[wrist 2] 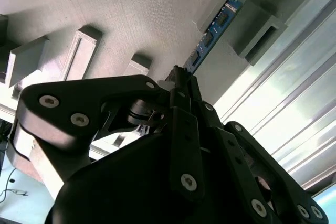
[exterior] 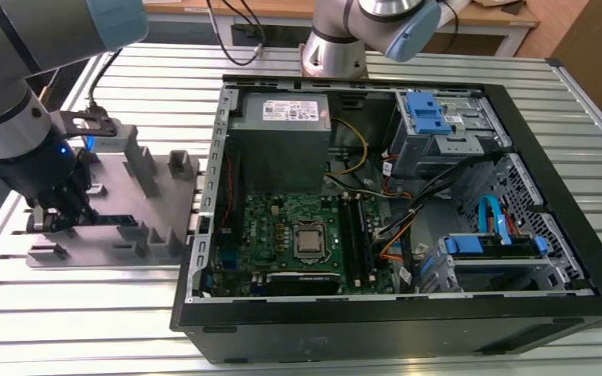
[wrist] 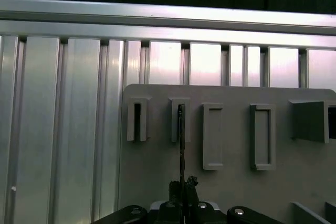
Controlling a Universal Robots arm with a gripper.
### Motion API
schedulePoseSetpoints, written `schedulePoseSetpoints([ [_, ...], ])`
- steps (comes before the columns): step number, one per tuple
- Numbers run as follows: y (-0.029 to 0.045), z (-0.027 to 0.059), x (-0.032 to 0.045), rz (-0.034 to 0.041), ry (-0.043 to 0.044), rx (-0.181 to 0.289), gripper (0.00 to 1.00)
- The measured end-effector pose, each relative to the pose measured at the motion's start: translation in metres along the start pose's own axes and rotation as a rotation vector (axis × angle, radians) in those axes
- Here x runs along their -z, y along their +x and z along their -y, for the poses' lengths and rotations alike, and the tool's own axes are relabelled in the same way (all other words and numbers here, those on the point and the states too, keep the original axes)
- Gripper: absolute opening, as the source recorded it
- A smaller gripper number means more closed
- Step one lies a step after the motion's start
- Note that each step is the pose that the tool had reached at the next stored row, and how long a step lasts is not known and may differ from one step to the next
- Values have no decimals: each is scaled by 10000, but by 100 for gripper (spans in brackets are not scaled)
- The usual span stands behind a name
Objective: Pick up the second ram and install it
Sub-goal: 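Pick up the second ram and move it above second insertion slot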
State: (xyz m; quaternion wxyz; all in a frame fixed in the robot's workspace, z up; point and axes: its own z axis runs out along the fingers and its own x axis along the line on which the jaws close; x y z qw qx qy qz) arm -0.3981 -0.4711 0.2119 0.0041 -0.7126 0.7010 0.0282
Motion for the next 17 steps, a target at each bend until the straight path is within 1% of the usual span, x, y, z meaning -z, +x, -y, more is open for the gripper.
schedulePoseSetpoints([
  [5, -2, -1, 33, 1, 2, 0, 14],
  [17, -4, -3, 81, 0, 1, 1, 14],
])
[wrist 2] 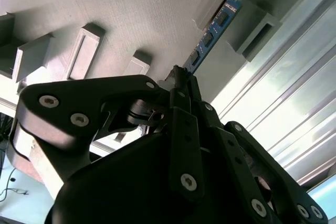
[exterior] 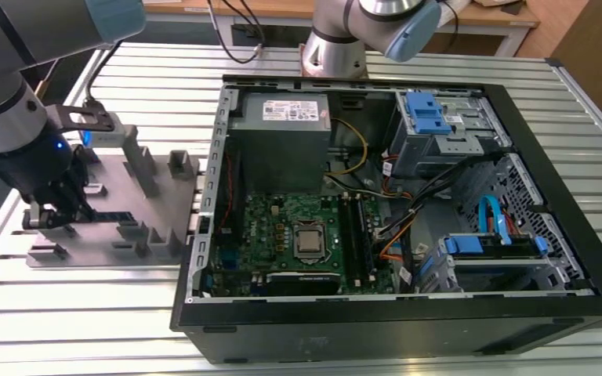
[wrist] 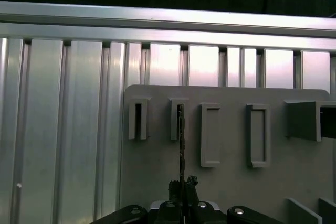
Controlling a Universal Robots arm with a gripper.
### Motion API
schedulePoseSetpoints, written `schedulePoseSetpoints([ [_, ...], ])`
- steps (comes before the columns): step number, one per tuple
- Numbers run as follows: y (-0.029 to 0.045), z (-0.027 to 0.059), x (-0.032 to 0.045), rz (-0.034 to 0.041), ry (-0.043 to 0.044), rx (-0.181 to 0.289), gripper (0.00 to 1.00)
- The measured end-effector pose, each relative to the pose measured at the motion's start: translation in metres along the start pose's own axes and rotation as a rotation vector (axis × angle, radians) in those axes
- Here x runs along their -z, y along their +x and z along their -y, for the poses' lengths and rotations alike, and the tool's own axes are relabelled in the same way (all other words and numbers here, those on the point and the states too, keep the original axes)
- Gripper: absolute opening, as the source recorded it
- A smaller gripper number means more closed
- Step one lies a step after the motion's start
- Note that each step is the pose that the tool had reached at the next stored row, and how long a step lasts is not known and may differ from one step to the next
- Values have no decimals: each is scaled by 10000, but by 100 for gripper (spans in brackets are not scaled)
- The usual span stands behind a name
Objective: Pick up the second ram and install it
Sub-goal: 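Pick up the second ram and move it above second insertion slot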
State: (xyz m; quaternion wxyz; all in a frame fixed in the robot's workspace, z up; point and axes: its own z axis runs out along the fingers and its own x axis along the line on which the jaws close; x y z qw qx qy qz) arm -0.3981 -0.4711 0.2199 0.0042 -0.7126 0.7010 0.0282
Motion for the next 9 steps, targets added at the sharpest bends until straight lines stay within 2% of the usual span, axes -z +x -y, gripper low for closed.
schedulePoseSetpoints([
  [9, -2, -1, 35, -1, -1, -1, 14],
])
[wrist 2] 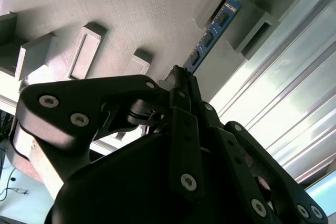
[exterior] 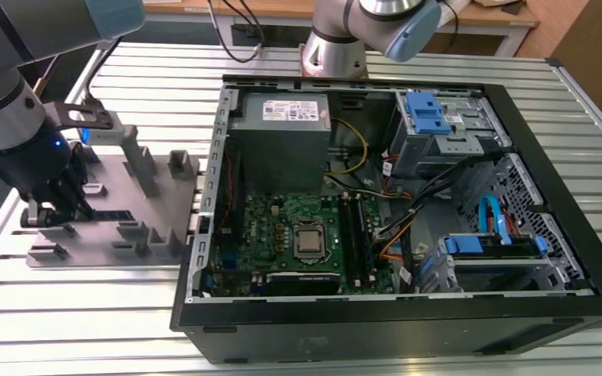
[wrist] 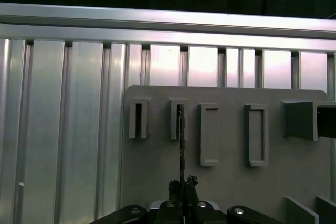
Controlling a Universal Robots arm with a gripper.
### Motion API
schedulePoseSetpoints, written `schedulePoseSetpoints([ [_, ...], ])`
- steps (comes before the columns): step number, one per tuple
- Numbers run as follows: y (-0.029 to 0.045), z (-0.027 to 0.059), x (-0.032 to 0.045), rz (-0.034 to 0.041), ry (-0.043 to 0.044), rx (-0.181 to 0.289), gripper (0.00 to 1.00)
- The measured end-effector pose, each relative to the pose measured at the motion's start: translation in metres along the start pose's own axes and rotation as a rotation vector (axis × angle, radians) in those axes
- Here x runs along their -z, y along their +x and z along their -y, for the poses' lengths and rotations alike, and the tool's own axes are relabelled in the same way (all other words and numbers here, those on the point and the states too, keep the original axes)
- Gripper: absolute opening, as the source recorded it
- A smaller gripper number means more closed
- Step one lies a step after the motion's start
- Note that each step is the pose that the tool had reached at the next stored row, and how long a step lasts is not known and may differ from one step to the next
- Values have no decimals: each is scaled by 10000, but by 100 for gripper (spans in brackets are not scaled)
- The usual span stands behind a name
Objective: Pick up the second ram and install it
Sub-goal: 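Pick up the second ram and move it above second insertion slot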
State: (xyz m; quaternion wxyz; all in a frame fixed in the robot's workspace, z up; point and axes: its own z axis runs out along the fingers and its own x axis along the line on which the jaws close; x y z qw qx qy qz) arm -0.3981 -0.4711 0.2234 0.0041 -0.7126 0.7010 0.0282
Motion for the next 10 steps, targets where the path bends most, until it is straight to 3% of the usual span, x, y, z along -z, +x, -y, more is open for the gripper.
schedulePoseSetpoints([
  [10, -2, -1, 42, 1, 1, 0, 14],
])
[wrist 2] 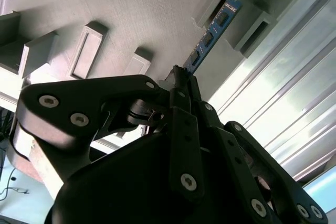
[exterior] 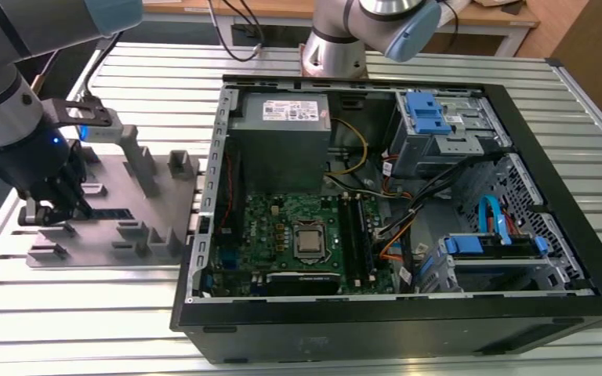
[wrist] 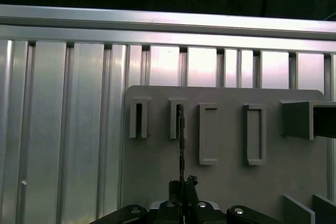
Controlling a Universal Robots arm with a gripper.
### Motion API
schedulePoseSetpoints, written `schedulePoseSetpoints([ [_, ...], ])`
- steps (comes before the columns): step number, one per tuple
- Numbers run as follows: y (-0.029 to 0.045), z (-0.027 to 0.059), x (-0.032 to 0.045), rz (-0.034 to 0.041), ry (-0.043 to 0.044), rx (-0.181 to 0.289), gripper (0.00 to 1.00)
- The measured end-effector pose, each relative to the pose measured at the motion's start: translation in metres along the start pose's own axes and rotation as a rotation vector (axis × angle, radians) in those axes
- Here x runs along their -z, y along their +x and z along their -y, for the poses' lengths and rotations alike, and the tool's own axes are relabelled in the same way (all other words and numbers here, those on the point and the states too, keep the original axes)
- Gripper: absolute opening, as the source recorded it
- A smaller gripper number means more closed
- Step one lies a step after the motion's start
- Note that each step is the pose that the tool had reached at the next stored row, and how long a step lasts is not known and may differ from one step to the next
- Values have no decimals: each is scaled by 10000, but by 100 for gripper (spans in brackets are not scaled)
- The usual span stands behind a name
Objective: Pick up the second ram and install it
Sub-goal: 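Pick up the second ram and move it above second insertion slot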
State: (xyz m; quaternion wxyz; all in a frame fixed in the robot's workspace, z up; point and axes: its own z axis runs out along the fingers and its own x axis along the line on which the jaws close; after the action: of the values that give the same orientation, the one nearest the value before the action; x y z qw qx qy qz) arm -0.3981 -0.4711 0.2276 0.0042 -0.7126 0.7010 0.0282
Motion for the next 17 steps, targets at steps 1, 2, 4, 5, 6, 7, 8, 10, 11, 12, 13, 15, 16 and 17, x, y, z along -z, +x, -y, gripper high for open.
schedulePoseSetpoints([
  [1, 0, 0, 3, 0, 0, 0, 14],
  [2, 0, 0, 6, 1, 1, 0, 14],
  [4, -1, -1, 15, 0, -1, -1, 14],
  [5, -1, -1, 22, -2, -3, 0, 14],
  [6, -1, -1, 28, 0, -1, 0, 14],
  [7, -2, -1, 35, 0, 0, 0, 14],
  [8, -2, -1, 44, 0, 1, 0, 14],
  [10, -3, -2, 72, 0, 0, 0, 14],
  [11, -4, -3, 88, -1, -1, 0, 14],
  [12, -5, -4, 106, 0, 0, 0, 14],
  [13, -6, -4, 125, 0, 0, 0, 14],
  [15, -7, -6, 163, 0, 0, 0, 14],
  [16, -8, -6, 179, 0, 0, 1, 14],
  [17, -9, -7, 196, 0, 0, 0, 14],
])
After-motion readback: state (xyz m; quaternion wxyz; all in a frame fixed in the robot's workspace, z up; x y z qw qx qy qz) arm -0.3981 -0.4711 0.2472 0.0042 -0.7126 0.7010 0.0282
